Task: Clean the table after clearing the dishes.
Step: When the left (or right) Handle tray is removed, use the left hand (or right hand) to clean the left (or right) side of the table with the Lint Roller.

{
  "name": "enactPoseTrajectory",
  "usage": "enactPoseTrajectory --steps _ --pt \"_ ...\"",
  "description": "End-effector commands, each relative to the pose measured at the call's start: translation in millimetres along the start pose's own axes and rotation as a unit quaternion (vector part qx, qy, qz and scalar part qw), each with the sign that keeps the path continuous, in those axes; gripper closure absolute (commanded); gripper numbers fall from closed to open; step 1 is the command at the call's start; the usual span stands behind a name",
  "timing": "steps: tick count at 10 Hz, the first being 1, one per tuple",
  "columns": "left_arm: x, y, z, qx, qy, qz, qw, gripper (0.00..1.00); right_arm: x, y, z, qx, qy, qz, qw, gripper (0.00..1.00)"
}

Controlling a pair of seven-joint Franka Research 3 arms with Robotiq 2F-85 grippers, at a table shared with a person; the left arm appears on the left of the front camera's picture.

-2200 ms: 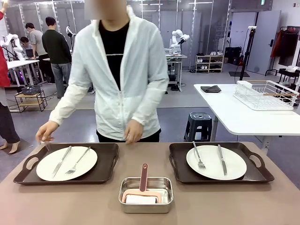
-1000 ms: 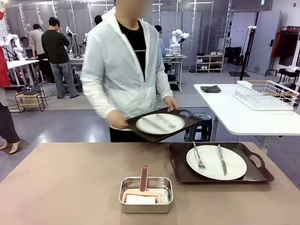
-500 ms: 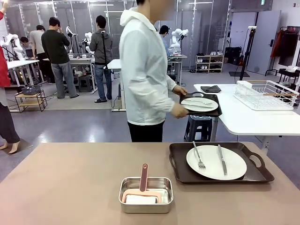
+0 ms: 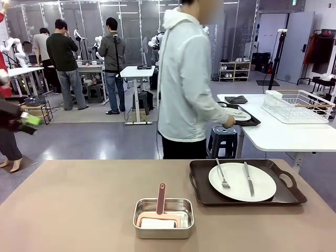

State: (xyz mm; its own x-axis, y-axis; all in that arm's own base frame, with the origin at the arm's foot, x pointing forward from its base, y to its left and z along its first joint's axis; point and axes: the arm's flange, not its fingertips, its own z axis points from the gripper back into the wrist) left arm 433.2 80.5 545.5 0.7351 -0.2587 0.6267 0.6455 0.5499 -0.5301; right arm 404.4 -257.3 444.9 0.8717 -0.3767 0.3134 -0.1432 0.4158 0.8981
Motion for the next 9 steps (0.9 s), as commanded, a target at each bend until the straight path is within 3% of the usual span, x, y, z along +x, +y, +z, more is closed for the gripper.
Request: enactPoseTrajectory --steps 1,5,8,9 --pt "34.3 -0.8 -42.7 -0.019 0.101 -0.073 0.992 0.0 -1.7 2.8 1.7 0.001 0.0 0.002 1.0 0.0" --pt "67.0 -15.1 -163.0 -0.033 0.241 -0.163 0.956 0.0 -1.7 2.8 1.7 0.001 0.0 0.002 1.0 0.0" --pt "68.2 -19.4 -193.8 -0.061 0.229 -0.165 0.958 0.0 -1.7 2.8 1.7 0.001 0.0 0.002 1.0 0.0" --pt "63.8 -23.4 -198.8 -0.052 0.252 -0.152 0.954 0.0 -1.7 2.8 1.7 0.001 0.0 0.002 1.0 0.0"
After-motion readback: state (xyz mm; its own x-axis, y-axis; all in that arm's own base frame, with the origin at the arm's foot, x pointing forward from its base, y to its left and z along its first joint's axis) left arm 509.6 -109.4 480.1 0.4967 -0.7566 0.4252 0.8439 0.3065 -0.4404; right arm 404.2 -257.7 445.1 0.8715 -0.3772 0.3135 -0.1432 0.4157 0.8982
